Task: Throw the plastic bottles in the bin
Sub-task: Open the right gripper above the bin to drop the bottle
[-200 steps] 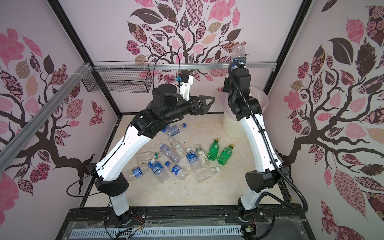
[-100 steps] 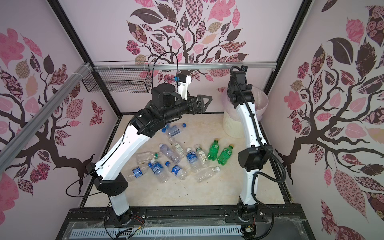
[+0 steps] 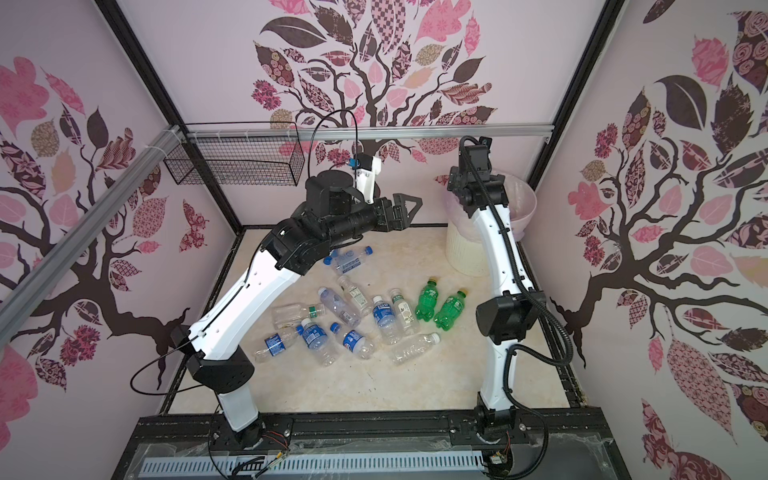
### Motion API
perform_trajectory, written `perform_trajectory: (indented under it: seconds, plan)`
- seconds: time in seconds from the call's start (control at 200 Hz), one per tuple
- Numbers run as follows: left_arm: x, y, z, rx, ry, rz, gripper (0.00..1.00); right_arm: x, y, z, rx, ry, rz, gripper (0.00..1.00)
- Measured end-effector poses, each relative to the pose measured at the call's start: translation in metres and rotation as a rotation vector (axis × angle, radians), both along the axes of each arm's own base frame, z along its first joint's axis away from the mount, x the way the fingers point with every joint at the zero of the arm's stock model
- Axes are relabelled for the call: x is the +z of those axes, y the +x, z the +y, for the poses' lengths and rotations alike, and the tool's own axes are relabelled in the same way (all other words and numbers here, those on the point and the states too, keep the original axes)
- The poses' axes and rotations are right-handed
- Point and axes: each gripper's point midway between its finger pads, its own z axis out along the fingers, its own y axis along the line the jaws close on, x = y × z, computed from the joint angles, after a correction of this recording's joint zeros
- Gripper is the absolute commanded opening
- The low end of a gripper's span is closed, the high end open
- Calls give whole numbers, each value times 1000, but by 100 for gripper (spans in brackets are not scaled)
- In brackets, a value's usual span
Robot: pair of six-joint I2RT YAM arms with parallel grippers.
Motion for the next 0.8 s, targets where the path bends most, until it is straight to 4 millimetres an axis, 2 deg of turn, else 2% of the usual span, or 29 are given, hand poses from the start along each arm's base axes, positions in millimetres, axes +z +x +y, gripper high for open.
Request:
perform_trajectory:
  seconds: [0.305,0.515,0.735,0.8]
  plan:
    - [-10,0,1,3,17,26,97,-22,3,23,124,66,73,82]
    - [-19,8,11,28,21,55,97,-53,13,34,170,86,146,71]
    - [-30,22,31,77,42,82,97,-87,25,41,203,81,218,47]
    - [-32,22,35,83,47,87,97,-89,30,42,212,74,212,40]
